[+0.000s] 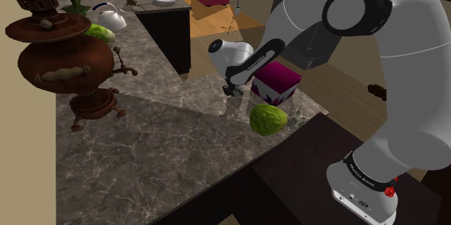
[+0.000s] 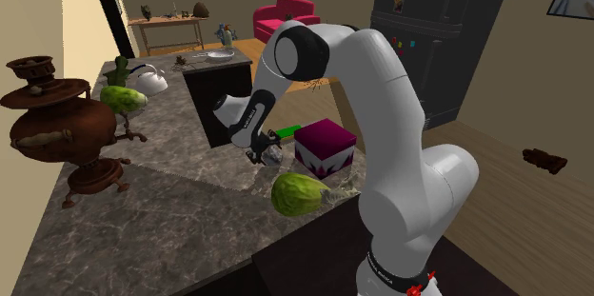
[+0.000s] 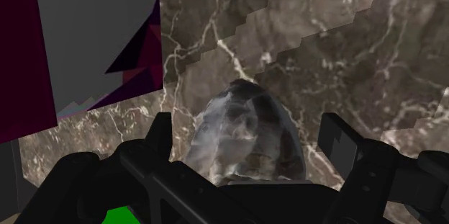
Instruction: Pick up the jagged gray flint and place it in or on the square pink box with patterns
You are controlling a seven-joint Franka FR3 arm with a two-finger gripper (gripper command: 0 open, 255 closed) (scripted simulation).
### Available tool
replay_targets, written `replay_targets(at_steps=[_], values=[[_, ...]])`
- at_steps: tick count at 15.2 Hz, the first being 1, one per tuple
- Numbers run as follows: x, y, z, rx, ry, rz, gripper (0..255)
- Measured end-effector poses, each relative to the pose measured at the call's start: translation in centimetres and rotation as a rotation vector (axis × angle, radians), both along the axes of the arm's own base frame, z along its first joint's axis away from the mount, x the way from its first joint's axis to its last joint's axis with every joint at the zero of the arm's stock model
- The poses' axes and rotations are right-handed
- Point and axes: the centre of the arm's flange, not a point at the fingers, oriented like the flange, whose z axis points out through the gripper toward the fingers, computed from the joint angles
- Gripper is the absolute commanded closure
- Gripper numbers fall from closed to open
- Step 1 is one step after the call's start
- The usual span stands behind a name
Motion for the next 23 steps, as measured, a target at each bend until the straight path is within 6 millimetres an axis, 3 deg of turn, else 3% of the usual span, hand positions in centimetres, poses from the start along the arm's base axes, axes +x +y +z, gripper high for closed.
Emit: replay_targets(at_steps=[3,4,14,23], values=[[0.0,0.0,0.0,0.000,0.000,0.000,0],[0.0,0.0,0.0,0.000,0.000,0.000,255],[0.0,0.0,0.0,0.001,-0.002,0.001,255],[0.0,0.1,4.2,0.000,0.000,0.000,255]])
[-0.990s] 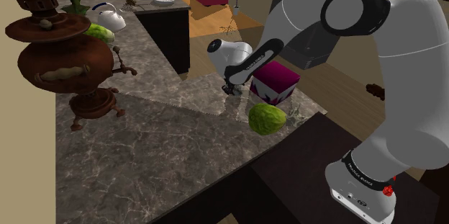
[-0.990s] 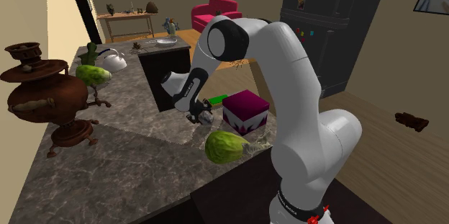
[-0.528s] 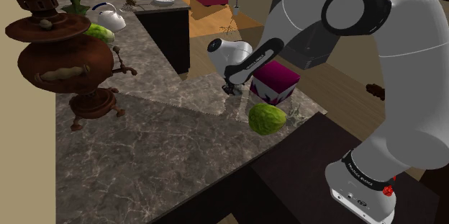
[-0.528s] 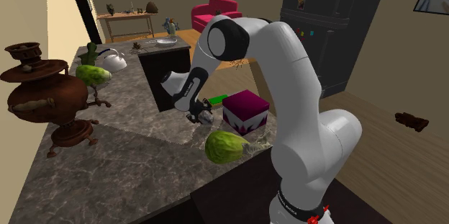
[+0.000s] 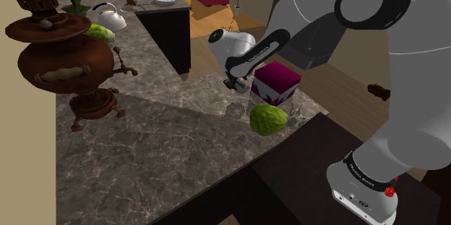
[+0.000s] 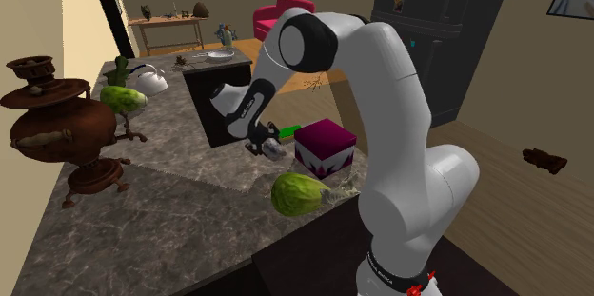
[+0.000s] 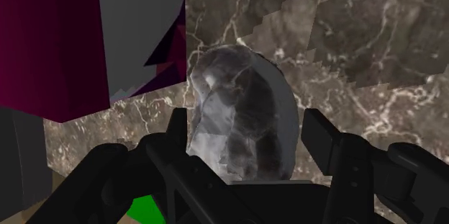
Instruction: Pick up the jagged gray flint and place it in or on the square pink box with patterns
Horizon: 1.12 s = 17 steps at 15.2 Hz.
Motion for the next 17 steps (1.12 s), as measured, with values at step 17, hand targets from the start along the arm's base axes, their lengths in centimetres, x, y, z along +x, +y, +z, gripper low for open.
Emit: replay_targets(at_steps=[17], values=[[0.0,-0.1,8.9,0.000,0.000,0.000,255]])
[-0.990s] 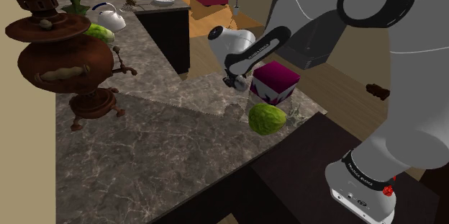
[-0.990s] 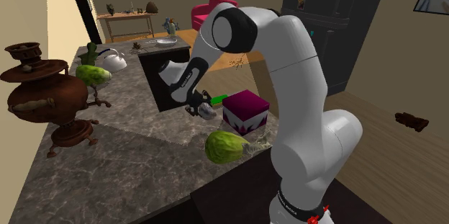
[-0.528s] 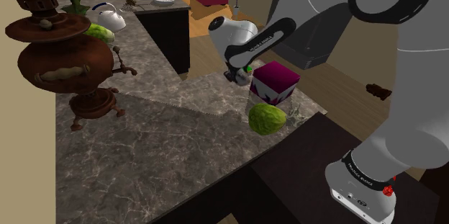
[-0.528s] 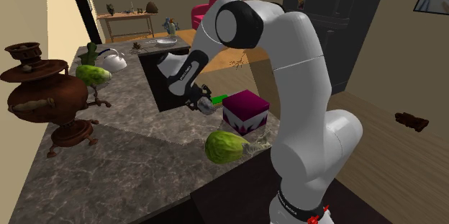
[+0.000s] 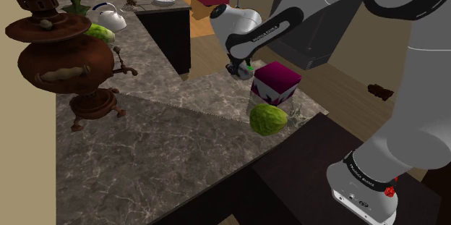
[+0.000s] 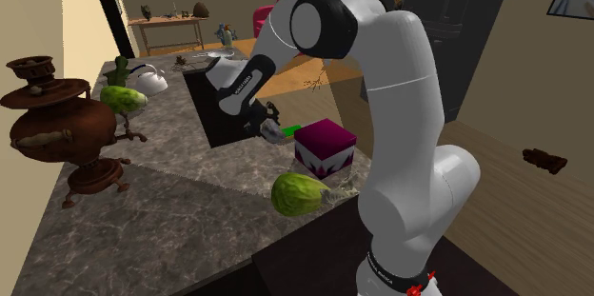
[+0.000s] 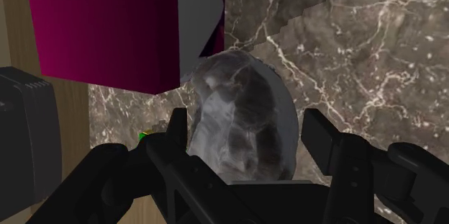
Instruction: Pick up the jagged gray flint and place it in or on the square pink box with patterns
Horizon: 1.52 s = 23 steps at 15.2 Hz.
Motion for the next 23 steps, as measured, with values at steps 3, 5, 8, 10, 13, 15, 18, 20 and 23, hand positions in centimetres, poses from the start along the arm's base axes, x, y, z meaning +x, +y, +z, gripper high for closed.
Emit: replay_targets(at_steps=[3,5,8,10,13,15,18,20,23], values=[[0.0,0.0,1.7,0.000,0.000,0.000,255],[0.0,0.0,2.7,0.000,0.000,0.000,255],[0.2,0.0,4.3,0.000,0.000,0.000,255],[0.1,0.0,5.4,0.000,0.000,0.000,255],[0.1,-0.1,7.0,0.000,0.000,0.000,255],[0.0,0.0,8.0,0.000,0.000,0.000,255],[-0.6,-1.5,9.0,0.000,0.000,0.000,255],[-1.6,-3.6,9.2,0.000,0.000,0.000,255],[-3.3,-7.2,9.4,-0.001,0.000,-0.001,255]])
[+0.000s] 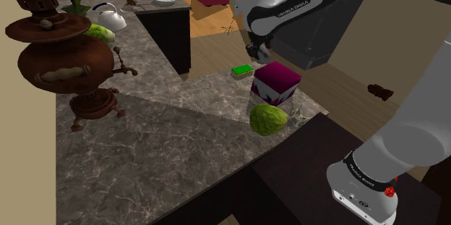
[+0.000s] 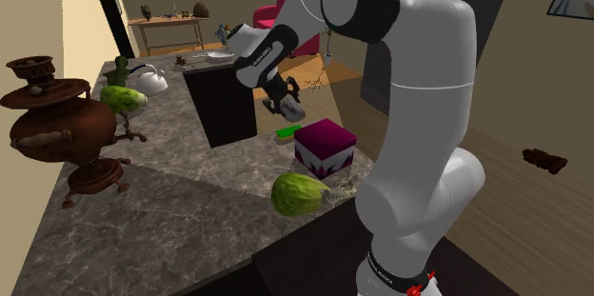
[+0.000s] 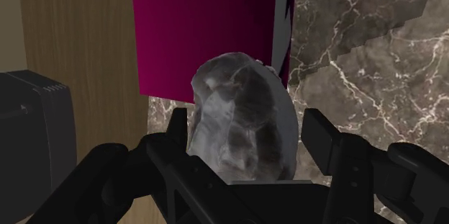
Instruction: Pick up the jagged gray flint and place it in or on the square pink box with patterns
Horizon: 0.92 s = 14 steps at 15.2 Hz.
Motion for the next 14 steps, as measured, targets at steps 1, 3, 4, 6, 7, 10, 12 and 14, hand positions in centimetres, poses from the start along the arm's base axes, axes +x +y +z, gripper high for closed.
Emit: replay_targets(at_steps=[1,3,4,6,7,10,12,14], values=[[-0.5,-1.2,0.1,0.000,0.000,0.000,255],[-1.8,-3.4,0.2,0.000,0.000,0.000,255],[-2.5,-4.7,0.5,0.000,0.000,0.000,255],[-3.4,-6.8,0.5,0.000,0.000,0.000,255],[-4.1,-8.0,0.5,0.000,0.000,0.000,255],[-5.9,-12.1,0.8,0.000,0.000,-0.001,255],[-6.5,-12.8,0.2,0.000,0.000,0.000,255],[-6.6,-12.8,-0.7,0.001,0.000,0.000,255]])
